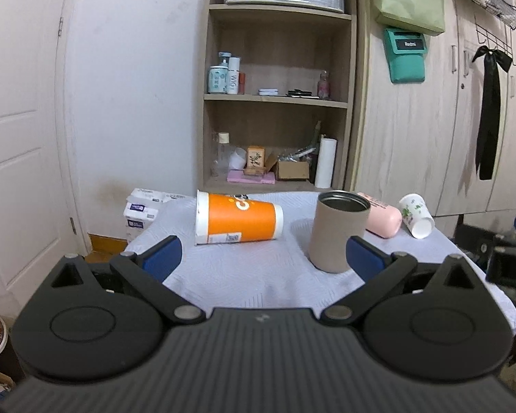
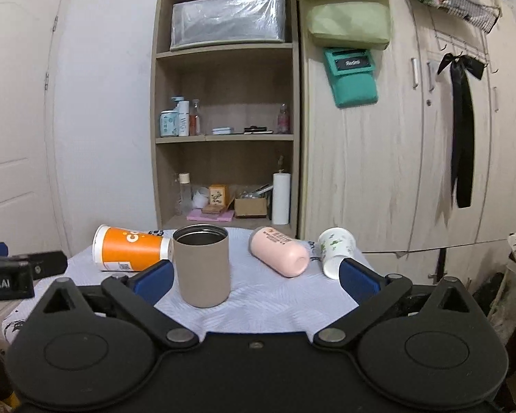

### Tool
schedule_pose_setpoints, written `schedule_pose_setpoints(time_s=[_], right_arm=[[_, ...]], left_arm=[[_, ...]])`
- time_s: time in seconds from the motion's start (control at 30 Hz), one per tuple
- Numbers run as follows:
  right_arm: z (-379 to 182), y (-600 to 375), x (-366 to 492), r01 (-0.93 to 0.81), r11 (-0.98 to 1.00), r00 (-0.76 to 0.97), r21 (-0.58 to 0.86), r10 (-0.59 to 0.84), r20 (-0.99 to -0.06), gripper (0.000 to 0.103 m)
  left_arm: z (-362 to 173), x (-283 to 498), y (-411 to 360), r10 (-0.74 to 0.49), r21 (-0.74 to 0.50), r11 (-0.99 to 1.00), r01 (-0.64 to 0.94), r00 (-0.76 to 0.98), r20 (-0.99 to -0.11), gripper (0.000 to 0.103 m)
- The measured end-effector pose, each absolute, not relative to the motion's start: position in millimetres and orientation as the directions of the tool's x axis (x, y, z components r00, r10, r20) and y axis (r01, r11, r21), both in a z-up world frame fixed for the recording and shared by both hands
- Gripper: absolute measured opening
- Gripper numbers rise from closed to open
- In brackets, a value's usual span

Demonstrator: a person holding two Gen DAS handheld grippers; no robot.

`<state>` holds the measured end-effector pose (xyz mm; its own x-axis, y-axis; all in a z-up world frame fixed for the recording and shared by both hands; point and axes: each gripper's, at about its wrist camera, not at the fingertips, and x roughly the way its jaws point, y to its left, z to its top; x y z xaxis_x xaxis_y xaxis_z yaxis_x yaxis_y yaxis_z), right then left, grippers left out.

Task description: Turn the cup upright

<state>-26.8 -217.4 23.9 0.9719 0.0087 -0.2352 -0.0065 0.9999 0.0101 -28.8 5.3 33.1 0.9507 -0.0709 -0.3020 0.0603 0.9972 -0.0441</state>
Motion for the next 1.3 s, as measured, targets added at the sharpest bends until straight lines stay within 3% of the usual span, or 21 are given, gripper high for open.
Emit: schedule_pose_setpoints(time_s=[1.3], right_arm=[[18, -220, -34, 0.08, 0.997, 0.957, -0.011, -0.08, -0.278, 0.103]], left_arm=[[26, -35, 4, -0.039, 0.005, 0.999, 0.043, 0.941, -0.337, 0.103]])
